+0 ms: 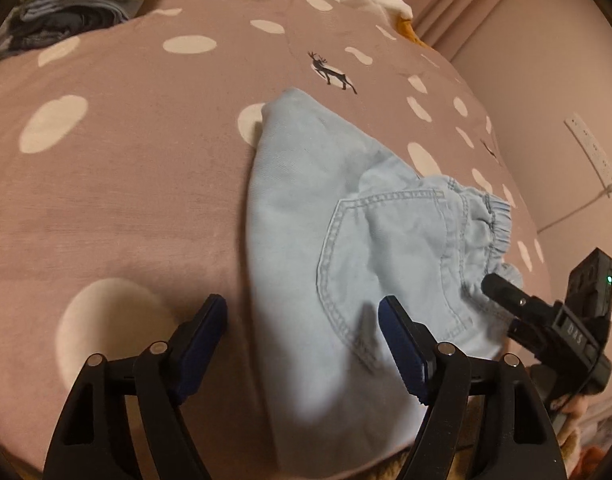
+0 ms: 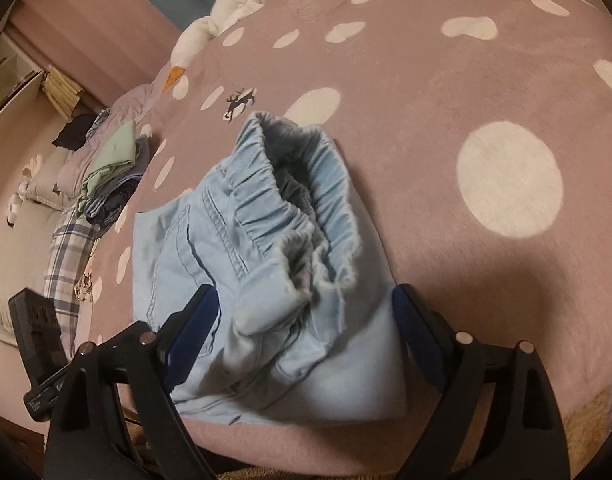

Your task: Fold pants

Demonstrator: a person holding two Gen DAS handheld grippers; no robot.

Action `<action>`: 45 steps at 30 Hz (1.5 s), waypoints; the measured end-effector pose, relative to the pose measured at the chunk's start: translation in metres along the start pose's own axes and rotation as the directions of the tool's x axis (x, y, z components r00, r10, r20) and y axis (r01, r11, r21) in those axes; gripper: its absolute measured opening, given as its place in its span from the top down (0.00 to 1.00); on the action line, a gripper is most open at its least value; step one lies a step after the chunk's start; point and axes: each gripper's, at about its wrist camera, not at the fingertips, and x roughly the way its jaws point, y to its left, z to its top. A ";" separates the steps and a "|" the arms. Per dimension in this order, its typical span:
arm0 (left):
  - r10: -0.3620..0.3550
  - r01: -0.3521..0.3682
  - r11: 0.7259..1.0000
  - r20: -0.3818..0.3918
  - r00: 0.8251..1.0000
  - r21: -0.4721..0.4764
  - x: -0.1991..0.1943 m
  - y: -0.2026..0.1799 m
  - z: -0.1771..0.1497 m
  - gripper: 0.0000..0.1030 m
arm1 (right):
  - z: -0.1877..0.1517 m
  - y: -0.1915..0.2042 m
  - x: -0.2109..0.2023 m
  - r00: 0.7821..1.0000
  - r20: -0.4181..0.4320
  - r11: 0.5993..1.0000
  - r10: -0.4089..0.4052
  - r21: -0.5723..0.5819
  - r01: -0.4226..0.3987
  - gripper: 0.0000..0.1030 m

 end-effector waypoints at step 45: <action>0.045 -0.079 0.993 0.348 0.937 0.084 -0.071 -0.009 0.074 0.86 | 0.070 0.123 -0.027 0.974 0.210 0.947 0.088 -0.322 -0.016 0.67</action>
